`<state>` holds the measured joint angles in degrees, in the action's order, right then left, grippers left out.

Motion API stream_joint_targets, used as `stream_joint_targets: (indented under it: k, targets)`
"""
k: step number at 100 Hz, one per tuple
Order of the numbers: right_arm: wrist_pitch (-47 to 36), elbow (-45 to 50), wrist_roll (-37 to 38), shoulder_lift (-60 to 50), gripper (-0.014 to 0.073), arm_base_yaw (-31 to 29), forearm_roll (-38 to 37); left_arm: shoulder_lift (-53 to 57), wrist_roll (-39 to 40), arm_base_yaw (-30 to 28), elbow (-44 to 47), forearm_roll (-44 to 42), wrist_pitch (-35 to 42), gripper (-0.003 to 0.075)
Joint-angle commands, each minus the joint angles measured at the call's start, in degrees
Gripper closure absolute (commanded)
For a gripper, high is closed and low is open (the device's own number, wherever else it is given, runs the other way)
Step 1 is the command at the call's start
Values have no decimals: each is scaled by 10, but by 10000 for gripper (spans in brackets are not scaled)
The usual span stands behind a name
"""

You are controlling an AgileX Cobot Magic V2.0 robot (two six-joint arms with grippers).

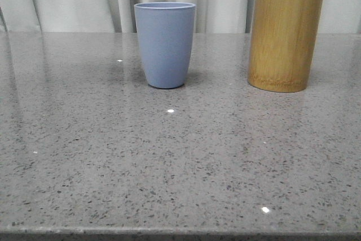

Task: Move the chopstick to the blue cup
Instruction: 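Set the blue cup upright, open the left gripper and lift away, then grasp the pink chopstick in the bamboo cup with the right gripper, lift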

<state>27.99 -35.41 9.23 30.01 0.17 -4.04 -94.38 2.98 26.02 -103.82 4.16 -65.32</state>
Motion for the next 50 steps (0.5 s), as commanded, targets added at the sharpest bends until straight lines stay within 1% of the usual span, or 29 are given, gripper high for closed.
stream_joint_targets:
  k: [1, 25, 32, 45, 50]
  targets:
    - [-32, -31, -2, 22, 246, 15, -3, 72, 30, 4, 28, -35, 52, 372]
    - [-3, -88, -2, 89, 246, 54, -3, 225, 82, 4, 197, -92, 142, 372]
    - [2, -105, -2, 114, 246, 71, -3, 271, 87, 4, 247, -106, 165, 372]
    - [4, -135, -2, 149, 245, 97, -2, 343, 90, 4, 323, -129, 176, 372]
    - [3, -150, -2, 164, 245, 104, 2, 375, 103, 4, 348, -142, 176, 372]
